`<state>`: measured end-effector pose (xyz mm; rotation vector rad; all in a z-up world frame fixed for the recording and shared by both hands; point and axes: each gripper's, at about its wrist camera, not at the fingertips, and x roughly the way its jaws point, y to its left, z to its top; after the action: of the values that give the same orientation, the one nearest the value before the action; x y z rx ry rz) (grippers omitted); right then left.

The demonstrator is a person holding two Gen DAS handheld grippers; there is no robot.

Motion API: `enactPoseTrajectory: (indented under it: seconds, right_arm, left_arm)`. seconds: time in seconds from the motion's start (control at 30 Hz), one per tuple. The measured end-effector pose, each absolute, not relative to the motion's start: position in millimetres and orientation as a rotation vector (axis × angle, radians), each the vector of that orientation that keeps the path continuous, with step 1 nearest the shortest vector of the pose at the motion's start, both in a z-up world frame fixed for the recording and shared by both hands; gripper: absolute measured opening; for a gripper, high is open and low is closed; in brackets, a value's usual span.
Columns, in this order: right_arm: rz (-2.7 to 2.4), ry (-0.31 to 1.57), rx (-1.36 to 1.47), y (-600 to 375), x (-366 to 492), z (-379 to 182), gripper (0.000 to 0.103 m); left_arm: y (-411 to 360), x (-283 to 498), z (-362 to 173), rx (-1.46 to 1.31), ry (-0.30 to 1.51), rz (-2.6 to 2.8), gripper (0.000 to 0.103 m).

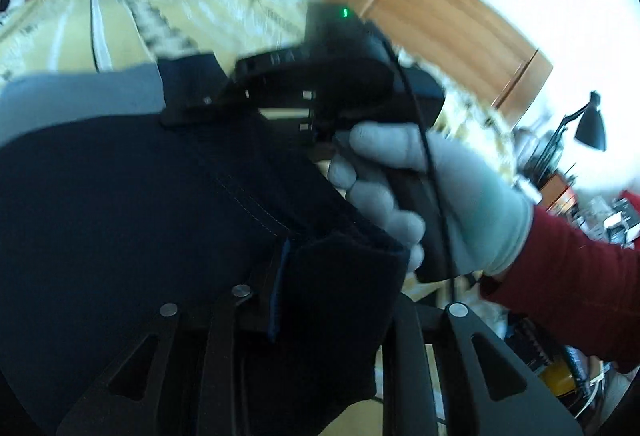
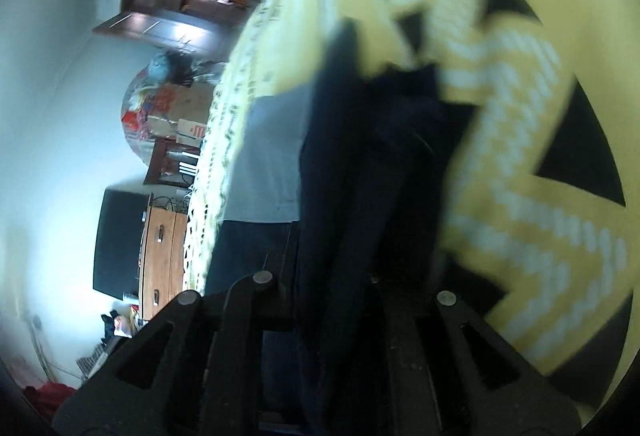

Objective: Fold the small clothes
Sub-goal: 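Lift the folded jacket with the left gripper while the right gripper grasps its other end, then lower the folded navy jacket onto the duvet and open both grippers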

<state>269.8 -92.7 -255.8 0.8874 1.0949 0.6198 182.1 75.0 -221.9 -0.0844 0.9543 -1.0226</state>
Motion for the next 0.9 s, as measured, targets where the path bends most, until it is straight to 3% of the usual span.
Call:
enactPoseTrajectory:
  seconds: [0.1,0.2,0.27,0.37,0.43,0.67,0.9]
  right_arm:
    - [0.658,1.089,0.981,-104,270,-269,0.011]
    - [0.676,1.119,1.067,-119,267,-270,0.019]
    - [0.678,1.129,1.068,-117,256,-253,0.044]
    - [0.681,1.132,1.046,-118,230,-234,0.069]
    - [0.672,1.161,1.014,-112,213,-229,0.072]
    - [0.648,1.191,0.911,-91,172,-207,0.073]
    - [0.654,1.237,0.891,-78,176,-222,0.073]
  left_arm:
    - [61,187,-239,-0.052,0.972,-1.009,0.035]
    - [63,185,-234,-0.056,0.987,-1.019,0.035]
    - [74,173,-221,-0.045,0.978,-1.013,0.035]
    - [112,143,-191,-0.081,0.907,-1.016,0.042]
    - [142,122,-177,-0.104,0.866,-0.991,0.049]
    - [224,78,-173,-0.073,0.841,-0.780,0.050]
    - [246,91,-201,0.017,0.872,-0.636,0.055]
